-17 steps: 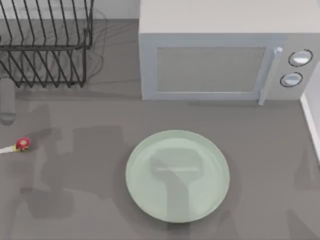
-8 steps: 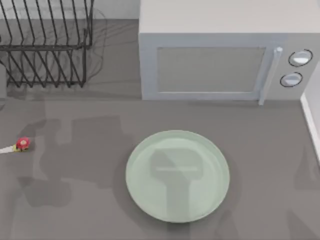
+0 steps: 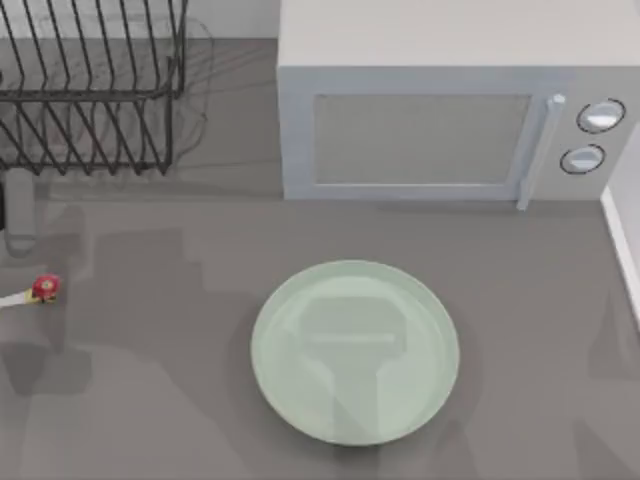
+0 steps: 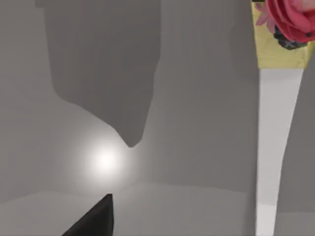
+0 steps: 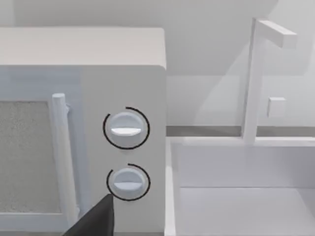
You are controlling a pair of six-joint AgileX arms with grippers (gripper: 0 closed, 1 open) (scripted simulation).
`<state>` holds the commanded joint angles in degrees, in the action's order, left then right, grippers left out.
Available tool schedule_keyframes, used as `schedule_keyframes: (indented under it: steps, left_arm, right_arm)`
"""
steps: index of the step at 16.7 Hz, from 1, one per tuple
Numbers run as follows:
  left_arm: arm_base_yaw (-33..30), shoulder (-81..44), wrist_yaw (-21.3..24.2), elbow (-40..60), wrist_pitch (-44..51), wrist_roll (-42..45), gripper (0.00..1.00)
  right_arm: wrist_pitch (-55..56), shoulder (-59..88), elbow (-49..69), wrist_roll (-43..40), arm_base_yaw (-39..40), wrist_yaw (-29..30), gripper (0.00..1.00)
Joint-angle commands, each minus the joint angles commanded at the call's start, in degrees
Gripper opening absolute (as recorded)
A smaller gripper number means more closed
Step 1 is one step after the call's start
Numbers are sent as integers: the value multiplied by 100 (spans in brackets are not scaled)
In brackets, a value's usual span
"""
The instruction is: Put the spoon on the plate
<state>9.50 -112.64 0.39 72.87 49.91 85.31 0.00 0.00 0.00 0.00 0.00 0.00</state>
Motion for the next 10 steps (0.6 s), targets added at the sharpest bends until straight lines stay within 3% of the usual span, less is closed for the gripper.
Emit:
schedule_keyframes:
  steps: [4, 9, 10]
  left_arm:
    - [9, -359, 2, -467, -809, 16, 100]
    - [10, -389, 3, -509, -869, 15, 100]
    - [10, -389, 3, -509, -869, 15, 92]
  right_arm:
    - [0, 0, 0, 0, 0, 0, 100]
    - [0, 0, 0, 0, 0, 0, 100]
    - [0, 0, 0, 0, 0, 0, 100]
